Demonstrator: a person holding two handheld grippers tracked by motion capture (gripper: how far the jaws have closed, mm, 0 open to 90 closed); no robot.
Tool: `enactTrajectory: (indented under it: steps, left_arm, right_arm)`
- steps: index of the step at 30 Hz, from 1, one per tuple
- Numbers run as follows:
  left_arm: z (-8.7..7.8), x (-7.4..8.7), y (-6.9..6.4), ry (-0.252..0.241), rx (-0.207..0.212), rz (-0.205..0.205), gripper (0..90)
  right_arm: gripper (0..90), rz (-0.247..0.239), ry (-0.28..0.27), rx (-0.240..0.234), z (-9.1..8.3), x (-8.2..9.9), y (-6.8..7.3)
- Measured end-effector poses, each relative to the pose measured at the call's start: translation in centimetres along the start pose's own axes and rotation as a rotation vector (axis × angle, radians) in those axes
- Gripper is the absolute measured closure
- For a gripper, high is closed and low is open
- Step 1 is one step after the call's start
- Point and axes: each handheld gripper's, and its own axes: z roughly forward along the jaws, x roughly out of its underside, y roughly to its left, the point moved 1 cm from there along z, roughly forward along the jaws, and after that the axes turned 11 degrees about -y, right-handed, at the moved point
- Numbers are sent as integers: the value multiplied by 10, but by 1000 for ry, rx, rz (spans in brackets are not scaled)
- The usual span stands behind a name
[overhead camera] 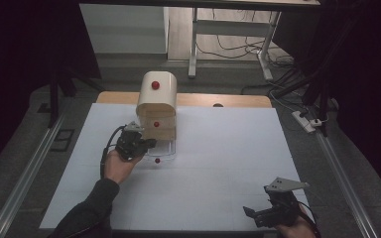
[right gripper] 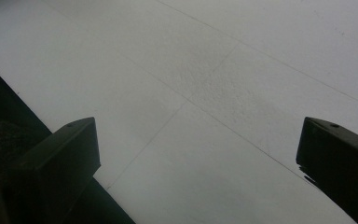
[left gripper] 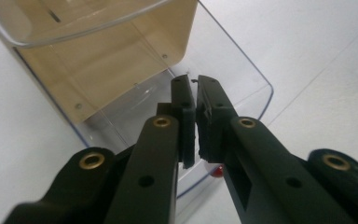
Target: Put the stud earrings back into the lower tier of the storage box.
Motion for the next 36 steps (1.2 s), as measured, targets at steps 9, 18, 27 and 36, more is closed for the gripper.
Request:
enactTrajectory:
  steps: [9,18,27,36]
  left_arm:
    - [9,5,5,24,-16,-26,802]
    - [0,2,7,-11,-17,-25,623]
    - [-19,-4,11,-68,38,-77,337]
    - [-28,-2,4,-54,81,-67,157]
  right_arm:
    - [0,-6,1,1,0,0,1]
    - [0,-5,-5,-3,-1,0,1]
    - [0,-5,-7,-7,-1,0,1]
    - [0,6,-12,-4,-3,1,0]
